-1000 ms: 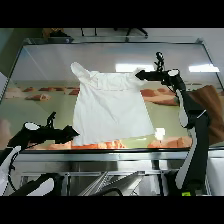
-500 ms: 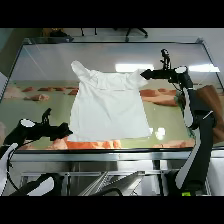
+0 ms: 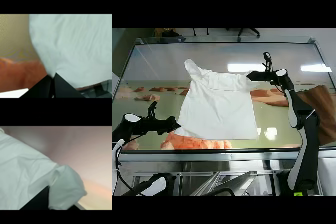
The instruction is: Fold the shirts.
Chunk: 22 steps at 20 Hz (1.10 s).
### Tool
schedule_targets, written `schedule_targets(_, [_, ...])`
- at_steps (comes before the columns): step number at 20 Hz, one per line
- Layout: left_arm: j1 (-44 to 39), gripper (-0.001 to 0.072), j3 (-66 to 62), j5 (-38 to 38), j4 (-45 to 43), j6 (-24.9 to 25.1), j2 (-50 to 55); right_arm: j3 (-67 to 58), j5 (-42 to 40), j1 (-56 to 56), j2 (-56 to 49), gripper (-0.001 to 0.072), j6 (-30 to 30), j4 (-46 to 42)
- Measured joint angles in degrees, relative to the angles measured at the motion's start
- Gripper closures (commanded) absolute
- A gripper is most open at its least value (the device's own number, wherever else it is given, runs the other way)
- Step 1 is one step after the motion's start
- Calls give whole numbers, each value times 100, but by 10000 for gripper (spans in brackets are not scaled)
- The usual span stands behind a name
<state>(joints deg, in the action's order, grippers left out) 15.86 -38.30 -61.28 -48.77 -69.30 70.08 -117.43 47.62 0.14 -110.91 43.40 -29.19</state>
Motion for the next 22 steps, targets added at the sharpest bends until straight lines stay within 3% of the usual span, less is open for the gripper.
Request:
schedule_targets(2, [74,694,-131,9,-238,35,22,0,-144,17,20,694,17,15])
schedule_targets(5, [369,694,-706,-4,-752,-44,212,0,33,-214,297,696,584,-623])
schedule_targets(11, [588,693,-3093,-44,-1255,-118,1449,660,2116,-949,1292,697,1818,-2232])
schedule_targets(14, [199,693,-4728,-68,-1408,-131,2428,1759,2940,-1045,2087,697,2127,-2524])
schedule_targets(17, [-275,692,-6428,-107,-1687,-256,3453,3423,3272,-929,3375,696,2470,-2636])
schedule_targets(19, [-557,692,-7368,-118,-1836,-323,4074,4730,3154,-741,4430,695,2898,-2653])
schedule_targets(22, [-933,692,-7855,221,-1956,-380,4592,6771,2350,-341,6087,694,3633,-2380])
